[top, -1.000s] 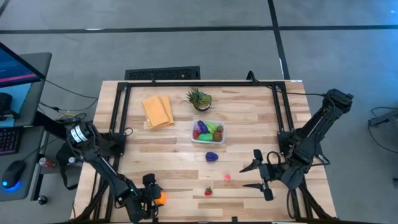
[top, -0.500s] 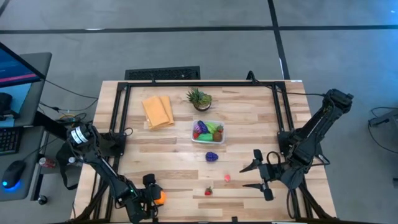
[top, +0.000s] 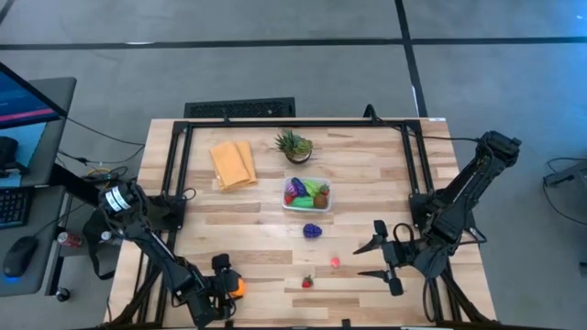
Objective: Pick and placing Produce into tupperware
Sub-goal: Put the orange into the transparent container
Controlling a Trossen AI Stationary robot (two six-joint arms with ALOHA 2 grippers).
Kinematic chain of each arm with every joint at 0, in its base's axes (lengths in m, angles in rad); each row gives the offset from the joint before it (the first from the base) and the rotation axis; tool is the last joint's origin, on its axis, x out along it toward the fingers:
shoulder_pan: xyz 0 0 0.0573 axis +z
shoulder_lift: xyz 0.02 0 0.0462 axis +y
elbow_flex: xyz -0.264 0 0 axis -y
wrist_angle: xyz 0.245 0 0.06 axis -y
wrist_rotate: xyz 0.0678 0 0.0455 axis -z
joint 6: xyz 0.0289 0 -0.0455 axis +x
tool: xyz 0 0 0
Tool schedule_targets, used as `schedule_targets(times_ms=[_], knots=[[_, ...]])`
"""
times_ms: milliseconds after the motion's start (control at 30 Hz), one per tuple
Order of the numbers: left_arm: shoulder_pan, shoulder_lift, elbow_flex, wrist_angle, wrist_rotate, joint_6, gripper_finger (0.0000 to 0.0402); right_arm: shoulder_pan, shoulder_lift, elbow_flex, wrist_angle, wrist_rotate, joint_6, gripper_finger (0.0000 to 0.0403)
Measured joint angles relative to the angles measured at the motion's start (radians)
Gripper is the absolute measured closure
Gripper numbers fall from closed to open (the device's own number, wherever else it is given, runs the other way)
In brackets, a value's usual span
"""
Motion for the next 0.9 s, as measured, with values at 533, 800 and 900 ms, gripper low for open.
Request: schedule_targets(times_ms=[533,800,900], knots=[[0.03,-0.001,0.0,0.0,0.0,0.053,0.0119,0.0,0.0,0.0,-0.009,0.0,0.0,0.0157],[0.03,-0.002,0.0,0.0,0.01,0.044,0.0137,0.0,0.0,0.0,-0.017,0.0,0.0,0.0157],[0.03,-0.002,0.0,0.0,0.01,0.043,0.0152,0.0,0.0,0.0,-0.018,0.0,0.0,0.0157]])
